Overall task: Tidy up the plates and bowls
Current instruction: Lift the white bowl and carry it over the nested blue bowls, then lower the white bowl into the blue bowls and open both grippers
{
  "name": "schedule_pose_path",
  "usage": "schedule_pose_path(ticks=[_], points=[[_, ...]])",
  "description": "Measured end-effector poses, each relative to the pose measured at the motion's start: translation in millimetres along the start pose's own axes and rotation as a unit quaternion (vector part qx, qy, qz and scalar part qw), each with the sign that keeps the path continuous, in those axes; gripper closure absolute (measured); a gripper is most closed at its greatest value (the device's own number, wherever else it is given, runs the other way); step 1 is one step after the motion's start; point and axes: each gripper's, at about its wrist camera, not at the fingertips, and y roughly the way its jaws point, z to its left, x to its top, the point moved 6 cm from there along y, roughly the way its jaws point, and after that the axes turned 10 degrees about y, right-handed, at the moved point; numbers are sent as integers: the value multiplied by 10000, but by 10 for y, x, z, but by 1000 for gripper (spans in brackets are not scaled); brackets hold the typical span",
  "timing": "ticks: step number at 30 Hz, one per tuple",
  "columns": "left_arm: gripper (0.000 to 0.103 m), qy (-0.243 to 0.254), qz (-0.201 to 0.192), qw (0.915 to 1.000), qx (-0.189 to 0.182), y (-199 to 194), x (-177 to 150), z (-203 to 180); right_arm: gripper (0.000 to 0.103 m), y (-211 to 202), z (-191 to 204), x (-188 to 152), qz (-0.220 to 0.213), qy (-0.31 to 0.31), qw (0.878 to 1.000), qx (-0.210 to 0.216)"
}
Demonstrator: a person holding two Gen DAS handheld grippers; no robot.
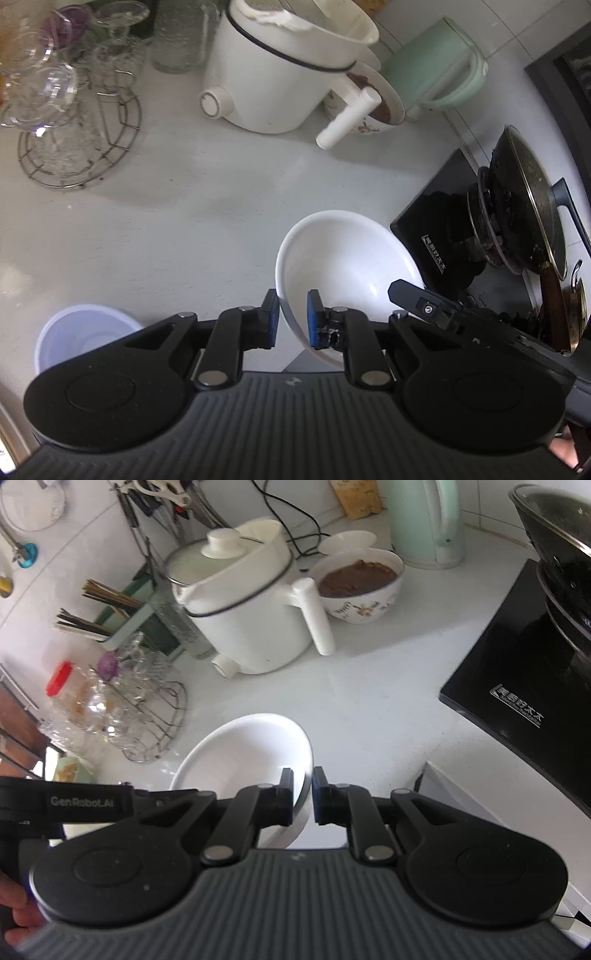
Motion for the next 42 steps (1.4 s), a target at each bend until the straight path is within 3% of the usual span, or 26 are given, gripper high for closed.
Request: schedule_pose_path(ticks=[9, 15, 28, 34, 42], points=[[86, -151, -450, 9986, 238, -483, -45, 150, 89, -123, 292, -29, 122, 114, 9989, 438], [87, -574, -816, 9945, 306, -833, -120, 412, 89, -114, 578, -39, 297, -20, 9965, 779], [87, -1586, -1646, 9698, 854, -1516, -605, 993, 89, -49, 1433, -298, 711, -1005, 9831, 1358], [86, -1846, -1772, 9581, 1285, -1529, -897, 1181, 89, 85, 1665, -547, 1074, -1397, 9736, 1449], [86, -2466, -1573, 9498, 1111, -1270, -1288, 1441, 88, 332, 1674, -907, 1466, -1973, 9637, 1040]])
